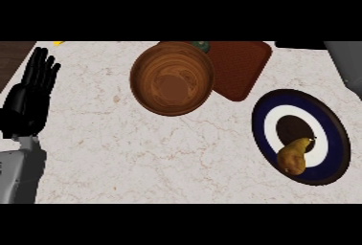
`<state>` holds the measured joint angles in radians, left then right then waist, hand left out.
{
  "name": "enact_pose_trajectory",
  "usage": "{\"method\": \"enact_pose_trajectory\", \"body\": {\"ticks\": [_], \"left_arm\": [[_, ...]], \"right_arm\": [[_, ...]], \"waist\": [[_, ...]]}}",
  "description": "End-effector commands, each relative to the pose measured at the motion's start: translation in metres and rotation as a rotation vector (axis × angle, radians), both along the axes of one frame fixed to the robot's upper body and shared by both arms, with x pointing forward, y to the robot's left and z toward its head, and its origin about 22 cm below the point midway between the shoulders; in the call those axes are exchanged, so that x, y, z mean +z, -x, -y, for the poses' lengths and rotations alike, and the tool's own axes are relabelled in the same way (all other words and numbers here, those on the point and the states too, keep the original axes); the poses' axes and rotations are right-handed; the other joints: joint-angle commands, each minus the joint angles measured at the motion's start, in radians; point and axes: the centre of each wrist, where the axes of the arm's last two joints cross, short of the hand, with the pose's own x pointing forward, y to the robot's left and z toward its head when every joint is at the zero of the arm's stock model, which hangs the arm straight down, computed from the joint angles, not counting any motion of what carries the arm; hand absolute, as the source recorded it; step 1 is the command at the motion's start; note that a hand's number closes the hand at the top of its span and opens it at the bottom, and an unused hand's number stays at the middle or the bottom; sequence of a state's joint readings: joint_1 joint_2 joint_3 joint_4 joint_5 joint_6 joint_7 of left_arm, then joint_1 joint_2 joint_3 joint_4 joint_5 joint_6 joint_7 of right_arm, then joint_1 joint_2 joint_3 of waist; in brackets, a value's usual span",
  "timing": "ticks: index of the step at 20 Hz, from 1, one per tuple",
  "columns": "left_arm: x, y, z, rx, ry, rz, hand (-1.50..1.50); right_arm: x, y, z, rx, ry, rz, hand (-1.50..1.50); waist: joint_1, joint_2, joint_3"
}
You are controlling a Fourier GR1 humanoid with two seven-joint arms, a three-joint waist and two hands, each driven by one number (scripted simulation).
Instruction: Pick the eggplant from the plate and place it in the bowl
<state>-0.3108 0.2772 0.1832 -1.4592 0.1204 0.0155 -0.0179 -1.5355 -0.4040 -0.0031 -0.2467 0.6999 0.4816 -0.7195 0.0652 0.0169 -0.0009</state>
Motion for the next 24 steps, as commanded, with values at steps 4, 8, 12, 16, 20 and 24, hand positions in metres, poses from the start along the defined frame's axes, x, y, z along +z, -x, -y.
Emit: {"method": "enact_pose_trajectory", "body": {"ticks": [4, 8, 12, 16, 20, 24], "left_arm": [[0.013, 0.001, -0.002, -0.024, 0.011, -0.003, 0.00], [0.010, -0.002, -0.006, 0.030, -0.001, 0.000, 0.00], [0.017, 0.001, -0.013, 0.017, 0.007, -0.004, 0.00], [0.001, 0.002, 0.006, 0.017, 0.018, 0.013, 0.00], [-0.003, 0.009, -0.010, 0.006, -0.017, 0.009, 0.00], [0.001, 0.004, 0.000, 0.011, -0.013, 0.002, 0.00]], "right_arm": [[-0.039, 0.003, -0.079, 0.158, 0.070, -0.131, 1.50], [-0.065, 0.008, -0.103, 0.176, 0.089, -0.127, 1.50], [-0.109, 0.019, -0.133, 0.107, 0.149, -0.046, 1.50], [-0.142, 0.019, -0.118, -0.016, 0.188, -0.120, 1.50], [-0.152, 0.023, -0.131, -0.034, 0.153, -0.255, -1.50], [-0.180, 0.029, -0.128, -0.003, -0.009, -0.390, -1.50]], "waist": [[-0.008, -0.002, 0.000], [-0.027, -0.005, 0.000], [-0.026, -0.005, 0.000], [-0.025, 0.000, 0.000], [-0.003, 0.008, 0.000], [-0.002, 0.003, 0.001]]}}
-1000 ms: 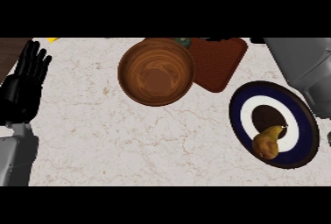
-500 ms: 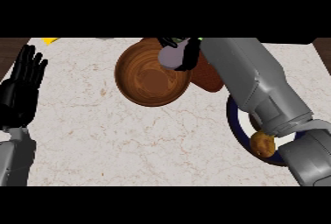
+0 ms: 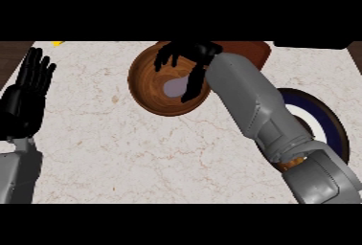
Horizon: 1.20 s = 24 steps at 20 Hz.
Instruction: Pick the eggplant from the plate and place it in the bowl
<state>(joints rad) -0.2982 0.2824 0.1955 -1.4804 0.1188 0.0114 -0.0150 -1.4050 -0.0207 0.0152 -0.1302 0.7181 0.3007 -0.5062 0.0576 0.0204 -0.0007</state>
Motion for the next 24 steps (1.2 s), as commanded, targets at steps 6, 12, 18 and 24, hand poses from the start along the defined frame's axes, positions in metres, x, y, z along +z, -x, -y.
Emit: {"method": "enact_pose_trajectory", "body": {"ticks": [6, 12, 18, 24], "left_arm": [[-0.008, -0.002, 0.005, -0.005, 0.019, 0.003, 0.00], [0.011, -0.009, 0.004, -0.012, -0.001, 0.009, 0.00], [0.008, -0.003, 0.008, -0.032, 0.012, 0.026, 0.00], [0.023, -0.011, 0.016, -0.057, -0.011, 0.047, 0.00]], "right_arm": [[-0.024, 0.004, 0.008, -0.116, -0.389, -0.090, -1.50], [0.018, -0.015, 0.049, -0.304, -0.540, -0.055, -1.50], [0.024, -0.023, 0.146, -0.427, -0.615, -0.090, -1.50], [0.049, -0.022, 0.197, -0.433, -0.685, -0.092, -1.50]], "waist": [[0.000, 0.004, 0.001], [0.015, 0.013, 0.001], [0.042, 0.028, 0.002], [0.064, 0.045, 0.005]]}}
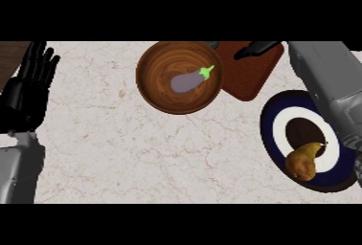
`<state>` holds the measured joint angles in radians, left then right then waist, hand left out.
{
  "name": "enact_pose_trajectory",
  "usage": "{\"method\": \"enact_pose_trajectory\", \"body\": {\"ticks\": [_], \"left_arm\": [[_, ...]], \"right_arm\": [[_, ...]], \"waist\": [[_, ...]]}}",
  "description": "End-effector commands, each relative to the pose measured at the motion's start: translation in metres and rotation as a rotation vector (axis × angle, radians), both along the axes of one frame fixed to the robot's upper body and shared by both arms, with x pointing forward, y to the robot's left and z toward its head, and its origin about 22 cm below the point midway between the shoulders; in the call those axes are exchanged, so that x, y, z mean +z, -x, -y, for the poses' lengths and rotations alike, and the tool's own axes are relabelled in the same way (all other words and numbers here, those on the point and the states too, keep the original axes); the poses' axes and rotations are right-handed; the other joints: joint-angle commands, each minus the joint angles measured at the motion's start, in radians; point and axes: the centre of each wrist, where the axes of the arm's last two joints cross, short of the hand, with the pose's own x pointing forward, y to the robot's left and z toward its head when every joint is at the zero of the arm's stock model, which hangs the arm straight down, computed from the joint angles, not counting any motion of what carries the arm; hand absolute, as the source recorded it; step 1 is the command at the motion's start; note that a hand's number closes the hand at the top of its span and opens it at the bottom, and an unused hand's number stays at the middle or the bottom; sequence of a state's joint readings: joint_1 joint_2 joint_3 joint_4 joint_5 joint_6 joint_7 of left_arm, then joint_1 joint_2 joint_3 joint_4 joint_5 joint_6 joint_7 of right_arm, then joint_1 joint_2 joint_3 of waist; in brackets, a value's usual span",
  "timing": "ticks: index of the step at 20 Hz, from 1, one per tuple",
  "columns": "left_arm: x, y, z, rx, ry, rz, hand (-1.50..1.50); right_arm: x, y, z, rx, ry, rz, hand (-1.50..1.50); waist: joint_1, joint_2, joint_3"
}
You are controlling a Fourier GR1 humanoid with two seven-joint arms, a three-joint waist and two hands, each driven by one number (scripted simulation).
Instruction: Pick the eggplant from the plate and place it in the bowl
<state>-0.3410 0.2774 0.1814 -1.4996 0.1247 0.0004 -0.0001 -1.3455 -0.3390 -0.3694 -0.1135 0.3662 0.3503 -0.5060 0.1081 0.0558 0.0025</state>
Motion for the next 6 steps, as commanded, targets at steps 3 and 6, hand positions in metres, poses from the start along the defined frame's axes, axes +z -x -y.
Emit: {"method": "enact_pose_trajectory", "body": {"ticks": [3, 6], "left_arm": [[0.003, -0.004, 0.008, -0.021, -0.005, 0.002, 0.00], [0.002, -0.006, 0.017, -0.029, 0.010, 0.013, 0.00]], "right_arm": [[0.004, 0.006, 0.052, -0.028, -0.039, 0.014, -1.50], [0.009, 0.009, 0.070, -0.020, -0.046, -0.006, -1.50]], "waist": [[0.025, 0.018, 0.002], [0.027, 0.021, 0.002]]}}
